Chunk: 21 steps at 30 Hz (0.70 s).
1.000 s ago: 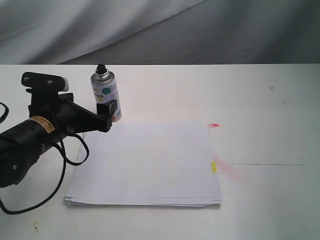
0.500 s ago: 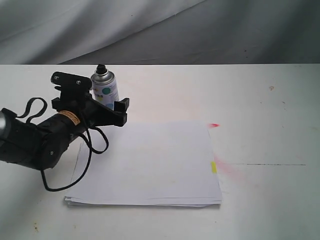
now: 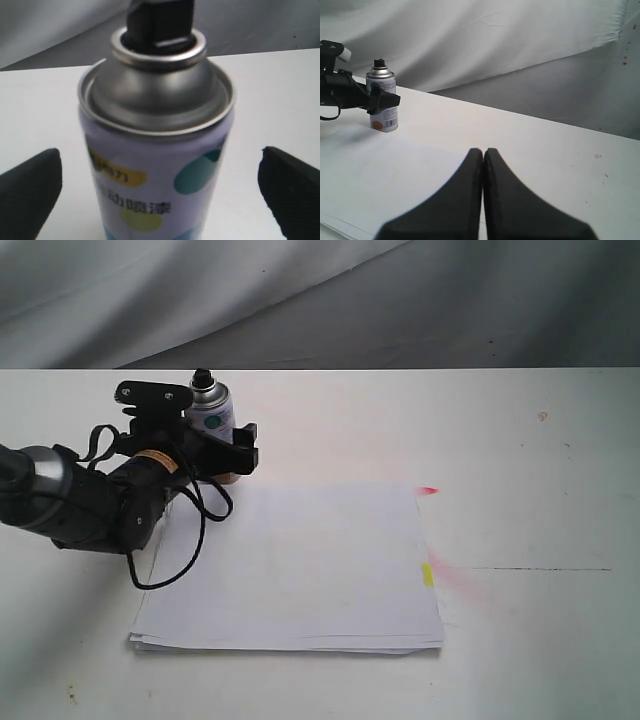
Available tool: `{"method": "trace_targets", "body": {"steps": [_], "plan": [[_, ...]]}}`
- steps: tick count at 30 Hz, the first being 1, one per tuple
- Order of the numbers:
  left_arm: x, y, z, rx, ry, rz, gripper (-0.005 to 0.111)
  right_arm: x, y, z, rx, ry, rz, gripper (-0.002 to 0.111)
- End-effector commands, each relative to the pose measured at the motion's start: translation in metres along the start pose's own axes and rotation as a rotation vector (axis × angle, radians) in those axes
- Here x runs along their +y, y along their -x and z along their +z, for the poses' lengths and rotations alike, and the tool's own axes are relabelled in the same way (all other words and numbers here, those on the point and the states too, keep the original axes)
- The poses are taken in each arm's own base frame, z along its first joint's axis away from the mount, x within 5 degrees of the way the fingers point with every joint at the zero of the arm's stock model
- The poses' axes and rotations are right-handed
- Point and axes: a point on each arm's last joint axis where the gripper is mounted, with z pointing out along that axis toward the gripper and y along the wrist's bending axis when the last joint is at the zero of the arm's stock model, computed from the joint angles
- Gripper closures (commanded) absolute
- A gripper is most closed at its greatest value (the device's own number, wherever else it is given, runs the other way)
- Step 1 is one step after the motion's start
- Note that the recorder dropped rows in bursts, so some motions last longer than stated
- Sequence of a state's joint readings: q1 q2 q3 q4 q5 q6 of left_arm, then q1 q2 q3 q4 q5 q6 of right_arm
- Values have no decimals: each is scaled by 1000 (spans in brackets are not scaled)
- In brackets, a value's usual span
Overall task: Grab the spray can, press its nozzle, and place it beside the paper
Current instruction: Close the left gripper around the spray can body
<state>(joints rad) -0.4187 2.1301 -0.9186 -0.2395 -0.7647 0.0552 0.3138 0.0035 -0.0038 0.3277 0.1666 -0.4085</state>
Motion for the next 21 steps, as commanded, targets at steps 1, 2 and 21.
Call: {"method": "trace_targets", "body": {"steps": [1,2,21], "plan": [[-1,0,11,41,5,-14,2,0,-1,0,3,-6,4,108],[-1,-1,12,50,10,-20,2,0,-1,0,3,-6,4,108],[2,-2,15,61,52,0,9,0,-1,0,3,-6,4,108]]}}
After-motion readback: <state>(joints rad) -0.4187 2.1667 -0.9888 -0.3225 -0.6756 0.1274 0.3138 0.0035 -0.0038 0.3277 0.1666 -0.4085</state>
